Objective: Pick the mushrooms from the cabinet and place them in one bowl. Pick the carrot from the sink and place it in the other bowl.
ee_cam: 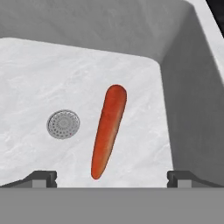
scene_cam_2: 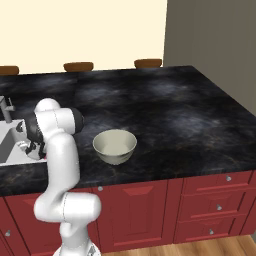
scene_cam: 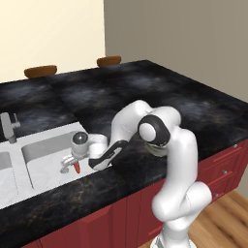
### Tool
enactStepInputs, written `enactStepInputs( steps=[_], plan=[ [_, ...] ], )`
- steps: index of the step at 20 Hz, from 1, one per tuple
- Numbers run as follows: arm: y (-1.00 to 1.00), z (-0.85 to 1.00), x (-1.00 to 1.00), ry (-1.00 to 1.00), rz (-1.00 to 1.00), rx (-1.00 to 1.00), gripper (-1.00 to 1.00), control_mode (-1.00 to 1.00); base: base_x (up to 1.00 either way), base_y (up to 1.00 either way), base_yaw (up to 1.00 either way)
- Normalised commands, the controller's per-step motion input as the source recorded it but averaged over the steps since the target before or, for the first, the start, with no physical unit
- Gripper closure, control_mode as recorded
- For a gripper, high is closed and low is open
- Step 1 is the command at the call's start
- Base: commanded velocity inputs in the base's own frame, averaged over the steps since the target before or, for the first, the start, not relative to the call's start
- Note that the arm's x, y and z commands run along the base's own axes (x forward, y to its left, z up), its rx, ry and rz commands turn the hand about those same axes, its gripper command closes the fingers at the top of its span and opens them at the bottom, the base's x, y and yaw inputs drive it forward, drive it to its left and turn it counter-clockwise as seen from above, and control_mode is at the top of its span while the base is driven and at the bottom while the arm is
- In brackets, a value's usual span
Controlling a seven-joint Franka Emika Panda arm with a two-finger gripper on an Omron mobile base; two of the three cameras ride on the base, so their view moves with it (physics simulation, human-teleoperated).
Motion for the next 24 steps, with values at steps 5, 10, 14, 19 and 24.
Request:
enactStepInputs(
  steps=[5,10,14,19,24],
  plan=[
    [0.06,-0.03,0.11,0.02,-0.02,-0.02,-1.0,-1.0,0.0,0.0,0.0],
    [0.0,-0.18,0.47,0.09,-0.06,0.0,-1.0,-1.0,0.0,0.0,0.0],
    [0.02,-0.19,0.52,0.06,-0.09,0.0,-1.0,-1.0,0.0,0.0,0.0],
    [0.17,-0.25,0.43,0.04,-0.1,0.0,-1.0,-1.0,0.0,0.0,0.0],
    [0.23,-0.35,0.42,0.04,-0.12,0.0,-1.0,-1.0,0.0,0.0,0.0]
  ],
)
